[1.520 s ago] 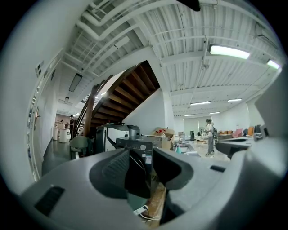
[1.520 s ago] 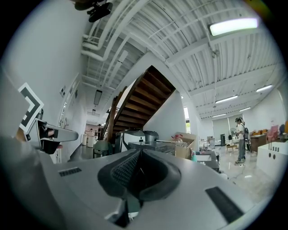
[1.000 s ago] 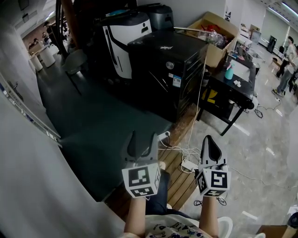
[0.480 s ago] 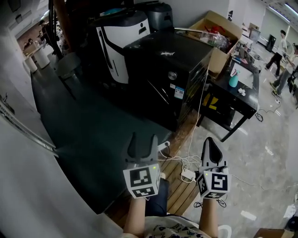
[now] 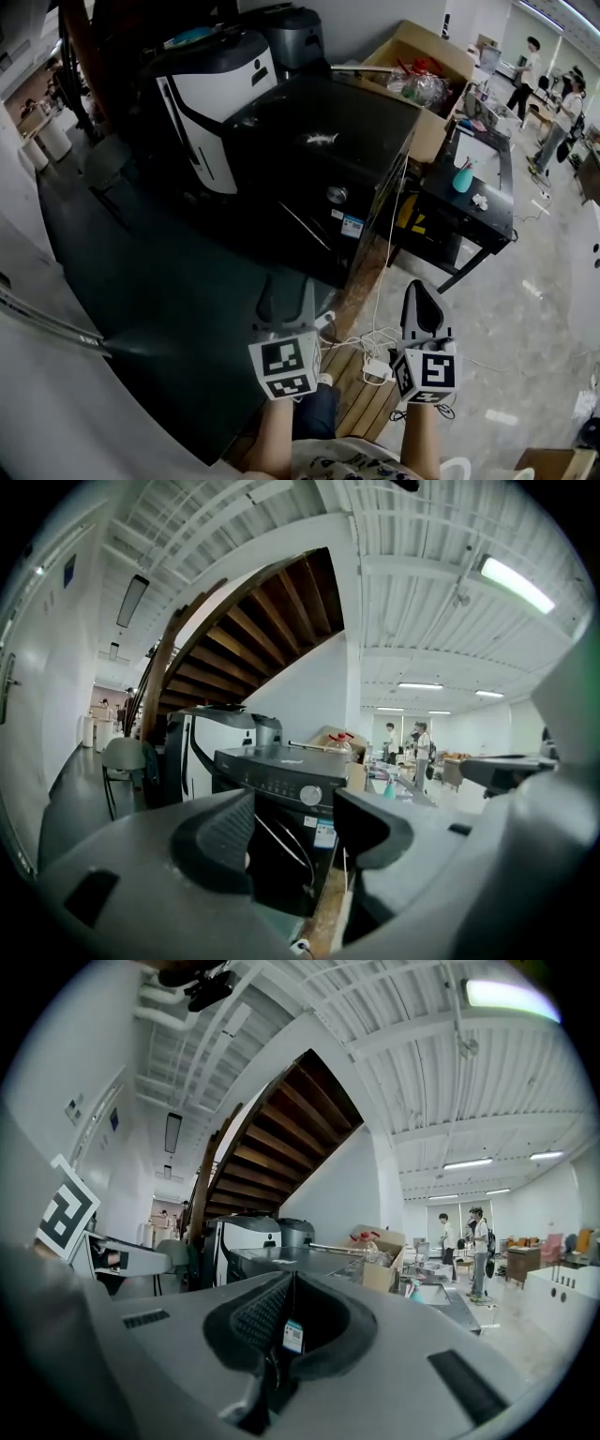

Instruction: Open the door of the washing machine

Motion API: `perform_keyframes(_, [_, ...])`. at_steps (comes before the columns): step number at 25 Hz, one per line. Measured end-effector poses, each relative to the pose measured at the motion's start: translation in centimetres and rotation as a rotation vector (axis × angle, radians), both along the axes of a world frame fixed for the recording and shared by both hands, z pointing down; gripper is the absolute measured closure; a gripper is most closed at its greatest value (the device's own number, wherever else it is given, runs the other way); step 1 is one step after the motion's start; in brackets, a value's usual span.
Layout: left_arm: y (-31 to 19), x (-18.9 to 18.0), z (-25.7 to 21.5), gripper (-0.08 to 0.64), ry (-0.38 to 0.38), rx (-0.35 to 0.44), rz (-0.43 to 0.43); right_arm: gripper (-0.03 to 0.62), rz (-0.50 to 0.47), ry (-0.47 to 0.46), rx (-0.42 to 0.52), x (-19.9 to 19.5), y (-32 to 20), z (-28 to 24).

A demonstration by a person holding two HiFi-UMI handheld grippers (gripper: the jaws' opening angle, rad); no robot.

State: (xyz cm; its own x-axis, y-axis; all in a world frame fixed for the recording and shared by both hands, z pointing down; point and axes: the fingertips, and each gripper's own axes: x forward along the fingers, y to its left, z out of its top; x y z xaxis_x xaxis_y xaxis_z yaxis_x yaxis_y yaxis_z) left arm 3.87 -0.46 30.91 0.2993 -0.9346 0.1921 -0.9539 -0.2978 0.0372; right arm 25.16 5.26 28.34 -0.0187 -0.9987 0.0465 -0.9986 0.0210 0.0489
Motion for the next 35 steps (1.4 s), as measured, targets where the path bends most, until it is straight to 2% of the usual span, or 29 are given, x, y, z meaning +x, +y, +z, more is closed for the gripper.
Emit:
perform_keyframes(8, [-7.7, 0.3, 0.7, 0.314, -0.024, -0.079, 0.034, 0.573, 0.046, -0.012, -0.045, -0.2, -6.7, -0.7])
perform_keyframes(11, [-9.5, 0.4, 1.3, 0.314, -0.043, -0.111, 0.039, 0.572, 0.037, -0.002, -0.067, -0.6, -8.7, -0.6])
perform_keyframes(16, [-11.7, 0.9, 2.9, 0.314, -0.03, -0.166, 0.043, 0.574, 0.03, 0.0, -0.094, -0.5, -11.6, -0.1])
perform_keyframes(27, [-17.3, 2.5, 7.7, 0.314, 0.0, -0.267, 0.006, 0.572, -0.027, -0.008, -0.156, 0.5, -18.5, 3.9])
perform_keyframes(30, [-18.4, 3.6, 9.5, 0.314, 0.015, -0.307, 0.01, 0.573, -0.039, -0.025, -0.197, 1.1, -20.1, 5.5])
perform_keyframes(35, [-19.5, 5.5, 12.5, 0.314, -0.004, -0.351, 0.036, 0.573, -0.048, -0.027, -0.21, 2.1, -22.3, 8.2])
